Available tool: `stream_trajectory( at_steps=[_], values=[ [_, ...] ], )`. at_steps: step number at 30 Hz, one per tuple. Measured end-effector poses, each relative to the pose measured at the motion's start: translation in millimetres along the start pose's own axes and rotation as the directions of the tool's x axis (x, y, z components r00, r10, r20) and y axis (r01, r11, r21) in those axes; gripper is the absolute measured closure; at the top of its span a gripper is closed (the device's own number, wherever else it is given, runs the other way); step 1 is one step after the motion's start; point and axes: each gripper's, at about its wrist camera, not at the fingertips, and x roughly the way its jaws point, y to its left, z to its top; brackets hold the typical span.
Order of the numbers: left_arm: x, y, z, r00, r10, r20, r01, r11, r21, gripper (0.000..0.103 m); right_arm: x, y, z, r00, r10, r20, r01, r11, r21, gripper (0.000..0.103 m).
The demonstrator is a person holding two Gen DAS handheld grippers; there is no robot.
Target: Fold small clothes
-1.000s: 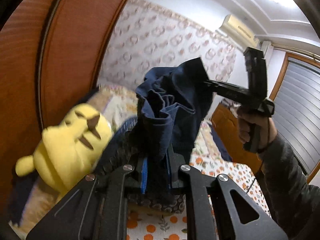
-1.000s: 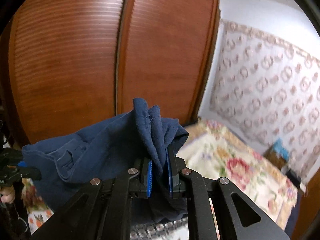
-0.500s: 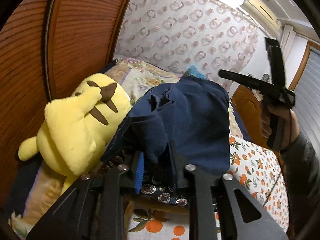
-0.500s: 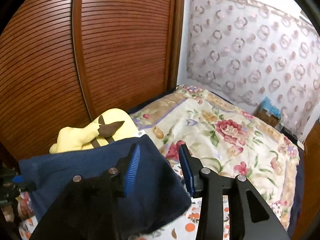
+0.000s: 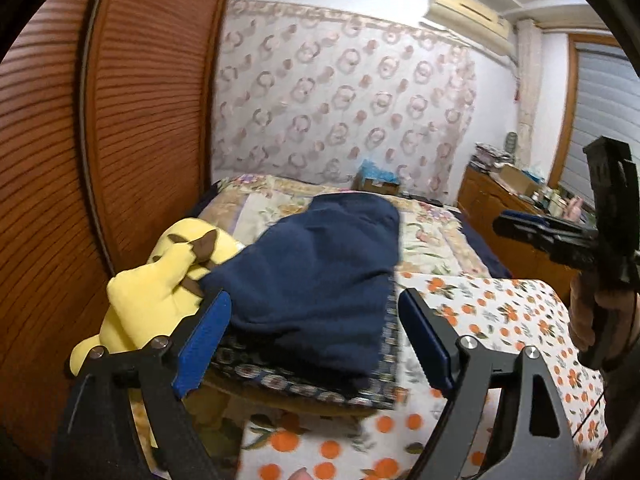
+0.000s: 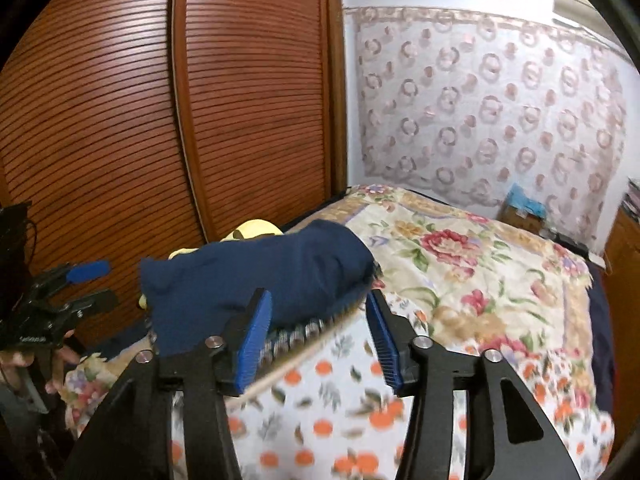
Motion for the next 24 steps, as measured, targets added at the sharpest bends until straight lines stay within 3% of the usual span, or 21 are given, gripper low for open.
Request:
stream_trajectory(
  at_steps=[4, 13, 24],
  values=[
    [-11, -29, -4, 1.000, -0.025, 0.009, 0.025, 0.999, 0.046, 0.017, -54, 7, -28, 0.999, -0.038, 0.027, 0.037, 0.998, 0.043, 0.036],
    [-35, -92, -9, 0.992, -0.123, 0.040, 0.118, 0.986, 0.120, 0.017, -151, 29, -78, 0.986, -0.144, 0.081, 0.133, 0.984, 0.120, 0.024],
    [-76, -153, -7, 0.985, -0.154, 0.075, 0.139, 0.975, 0.171, 0.017, -242, 65, -111, 0.937, -0.315, 0.149, 0.284, 0.938, 0.198, 0.019]
  ],
)
